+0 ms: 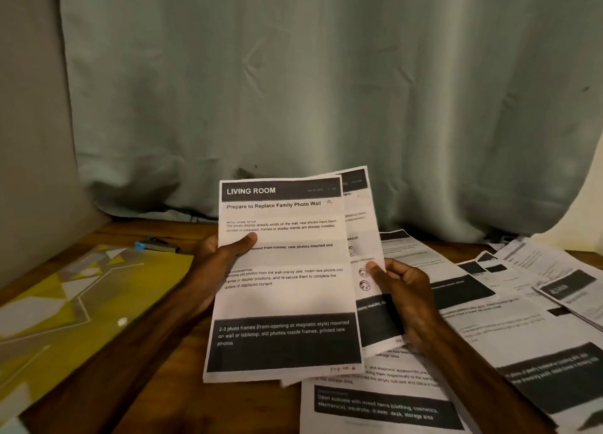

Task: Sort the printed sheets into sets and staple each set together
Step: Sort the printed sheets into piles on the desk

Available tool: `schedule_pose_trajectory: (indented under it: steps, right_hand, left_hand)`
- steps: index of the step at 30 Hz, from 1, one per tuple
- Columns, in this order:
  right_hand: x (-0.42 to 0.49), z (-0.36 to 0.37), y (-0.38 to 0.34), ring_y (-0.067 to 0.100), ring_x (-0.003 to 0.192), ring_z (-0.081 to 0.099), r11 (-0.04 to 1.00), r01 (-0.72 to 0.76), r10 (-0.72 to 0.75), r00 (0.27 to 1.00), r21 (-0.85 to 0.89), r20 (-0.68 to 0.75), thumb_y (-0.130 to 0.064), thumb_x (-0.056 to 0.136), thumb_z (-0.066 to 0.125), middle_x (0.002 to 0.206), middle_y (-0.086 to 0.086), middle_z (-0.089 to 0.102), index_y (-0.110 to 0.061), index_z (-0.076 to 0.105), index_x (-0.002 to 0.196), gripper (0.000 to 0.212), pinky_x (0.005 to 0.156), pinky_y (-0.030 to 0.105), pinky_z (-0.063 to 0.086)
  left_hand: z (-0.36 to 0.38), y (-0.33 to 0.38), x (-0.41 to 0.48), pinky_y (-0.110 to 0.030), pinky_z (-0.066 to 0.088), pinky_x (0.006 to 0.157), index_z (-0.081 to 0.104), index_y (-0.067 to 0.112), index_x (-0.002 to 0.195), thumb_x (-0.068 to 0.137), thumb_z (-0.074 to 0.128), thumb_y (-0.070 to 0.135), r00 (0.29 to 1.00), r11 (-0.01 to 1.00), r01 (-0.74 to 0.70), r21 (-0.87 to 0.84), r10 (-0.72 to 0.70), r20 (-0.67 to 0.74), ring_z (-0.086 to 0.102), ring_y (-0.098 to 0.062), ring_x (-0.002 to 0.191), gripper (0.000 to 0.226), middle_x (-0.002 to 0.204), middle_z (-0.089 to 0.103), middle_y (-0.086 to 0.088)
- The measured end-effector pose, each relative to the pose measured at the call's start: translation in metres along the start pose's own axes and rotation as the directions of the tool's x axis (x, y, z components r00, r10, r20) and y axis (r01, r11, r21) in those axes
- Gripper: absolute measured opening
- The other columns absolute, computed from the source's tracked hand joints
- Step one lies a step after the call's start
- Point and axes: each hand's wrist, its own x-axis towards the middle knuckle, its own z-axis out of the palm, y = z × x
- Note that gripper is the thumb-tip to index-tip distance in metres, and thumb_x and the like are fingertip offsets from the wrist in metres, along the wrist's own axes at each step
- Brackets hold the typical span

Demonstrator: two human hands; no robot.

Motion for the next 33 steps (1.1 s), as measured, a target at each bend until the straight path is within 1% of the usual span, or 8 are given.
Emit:
schedule_pose_trajectory:
  steps: [6, 10, 14, 17, 20, 25, 30, 33]
  right_hand:
    - [-0.023, 0.031, 0.001, 0.019, 0.087, 0.078, 0.998, 0.054, -0.046, 0.983, -0.040, 0.176, -0.025, 0.094, 0.071, 0.098, 0.000, 0.080, -0.019, 0.073, 0.110, 0.018, 0.077, 0.040, 0.064]
    - [-0.003, 0.009, 0.001, 0.019, 0.093, 0.075, 0.964, 0.156, -0.126, 0.981, -0.216, 0.147, -0.037, 0.099, 0.062, 0.098, -0.002, 0.078, -0.017, 0.075, 0.105, 0.025, 0.079, 0.031, 0.060]
    - [0.036, -0.029, 0.016, 0.019, 0.116, 0.061, 0.610, 0.241, -0.284, 0.956, -0.755, 0.076, -0.039, 0.091, 0.073, 0.122, 0.002, 0.069, -0.019, 0.070, 0.119, 0.035, 0.100, 0.037, 0.050]
    - [0.046, -0.034, 0.027, 0.027, 0.122, 0.055, 0.475, 0.107, -0.107, 0.992, -0.874, 0.063, -0.060, 0.077, 0.079, 0.132, 0.010, 0.062, -0.018, 0.062, 0.130, 0.069, 0.103, 0.045, 0.049]
    - [0.048, -0.032, 0.031, 0.025, 0.114, 0.056, 0.384, 0.118, -0.065, 0.993, -0.916, 0.100, -0.072, 0.072, 0.076, 0.125, 0.008, 0.062, -0.019, 0.063, 0.118, 0.072, 0.097, 0.046, 0.051]
    - [0.046, -0.034, 0.024, 0.029, 0.125, 0.057, 0.490, 0.096, -0.039, 0.995, -0.866, 0.088, -0.054, 0.078, 0.082, 0.137, 0.013, 0.061, -0.013, 0.056, 0.139, 0.078, 0.103, 0.041, 0.047]
    - [0.045, -0.041, 0.024, 0.020, 0.098, 0.066, 0.676, 0.114, -0.147, 0.989, -0.728, 0.018, -0.028, 0.084, 0.083, 0.117, 0.010, 0.074, -0.012, 0.072, 0.115, 0.037, 0.079, 0.027, 0.050]
    - [0.042, -0.044, 0.013, 0.021, 0.089, 0.068, 0.823, 0.120, -0.193, 0.979, -0.555, -0.074, -0.028, 0.086, 0.081, 0.108, 0.009, 0.075, -0.010, 0.073, 0.112, 0.032, 0.070, 0.027, 0.052]
  left_hand:
    - [-0.008, 0.002, 0.002, -0.049, 0.063, 0.081, 0.067, 0.009, 0.123, 0.090, 0.074, 0.017, 0.990, 0.992, 0.125, 0.007, -0.126, 0.060, 0.074, -0.039, 0.101, 0.035, 0.113, 0.076, -0.016]
    - [-0.025, 0.011, 0.012, -0.058, 0.054, 0.098, 0.068, 0.010, 0.124, 0.089, 0.075, 0.022, 0.995, 0.995, 0.101, 0.015, -0.101, 0.012, 0.073, -0.039, 0.104, 0.038, 0.115, 0.075, -0.015]
    - [-0.044, 0.021, 0.021, -0.057, 0.058, 0.093, 0.067, 0.014, 0.129, 0.088, 0.076, 0.026, 0.997, 0.996, 0.069, -0.049, -0.070, -0.019, 0.071, -0.038, 0.109, 0.043, 0.119, 0.075, -0.013]
    - [-0.052, 0.022, 0.025, -0.059, 0.054, 0.097, 0.065, 0.015, 0.133, 0.088, 0.076, 0.028, 0.997, 0.996, 0.074, -0.058, -0.074, 0.006, 0.068, -0.040, 0.115, 0.048, 0.124, 0.072, -0.013]
    - [-0.055, 0.019, 0.026, -0.060, 0.051, 0.102, 0.064, 0.016, 0.133, 0.088, 0.076, 0.030, 0.996, 0.996, 0.087, -0.026, -0.087, 0.014, 0.068, -0.040, 0.115, 0.049, 0.125, 0.072, -0.013]
    - [-0.047, 0.014, 0.021, -0.051, 0.060, 0.089, 0.067, 0.013, 0.129, 0.088, 0.076, 0.027, 0.995, 0.995, 0.097, 0.016, -0.098, 0.015, 0.071, -0.038, 0.109, 0.045, 0.121, 0.074, -0.013]
    - [-0.042, 0.011, 0.019, -0.057, 0.052, 0.102, 0.067, 0.011, 0.128, 0.088, 0.076, 0.024, 0.994, 0.994, 0.105, 0.027, -0.106, 0.021, 0.071, -0.039, 0.110, 0.043, 0.120, 0.074, -0.014]
    - [-0.040, 0.010, 0.018, -0.057, 0.053, 0.101, 0.067, 0.011, 0.129, 0.087, 0.076, 0.026, 0.994, 0.995, 0.102, 0.023, -0.103, 0.034, 0.071, -0.039, 0.108, 0.045, 0.121, 0.073, -0.015]
